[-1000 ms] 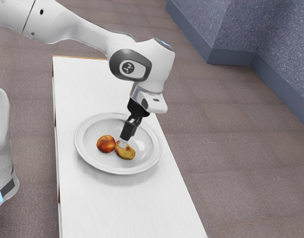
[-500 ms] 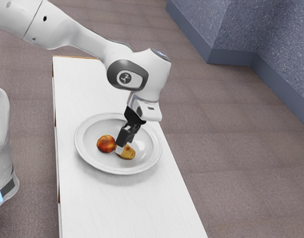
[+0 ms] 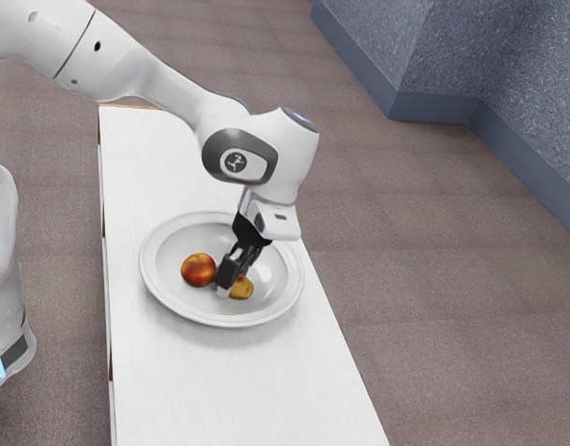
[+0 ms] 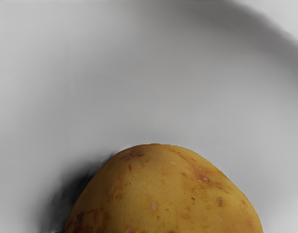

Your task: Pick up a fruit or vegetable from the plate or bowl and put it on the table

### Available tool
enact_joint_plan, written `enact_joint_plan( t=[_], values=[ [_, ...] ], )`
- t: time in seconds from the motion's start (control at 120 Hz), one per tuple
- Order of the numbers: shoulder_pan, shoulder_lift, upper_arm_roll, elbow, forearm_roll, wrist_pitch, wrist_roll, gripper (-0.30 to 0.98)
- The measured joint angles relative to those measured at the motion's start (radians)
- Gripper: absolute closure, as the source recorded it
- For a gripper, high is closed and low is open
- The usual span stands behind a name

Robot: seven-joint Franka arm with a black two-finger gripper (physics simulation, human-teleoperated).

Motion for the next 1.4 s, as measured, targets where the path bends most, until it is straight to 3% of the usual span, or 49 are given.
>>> enact_joint_plan(
  t=[0.175, 0.492, 0.792, 1.4],
  values=[
    [0.000, -0.002, 0.000, 0.001, 0.007, 0.008, 0.005, 0.47],
    [0.002, -0.075, 0.006, 0.042, 0.014, 0.013, 0.012, 0.43],
    [0.010, -0.072, 0.239, 0.126, 0.103, -0.014, 0.004, 0.44],
    [0.011, -0.122, 0.511, 0.117, 0.287, -0.226, -0.008, 0.43]
  ],
)
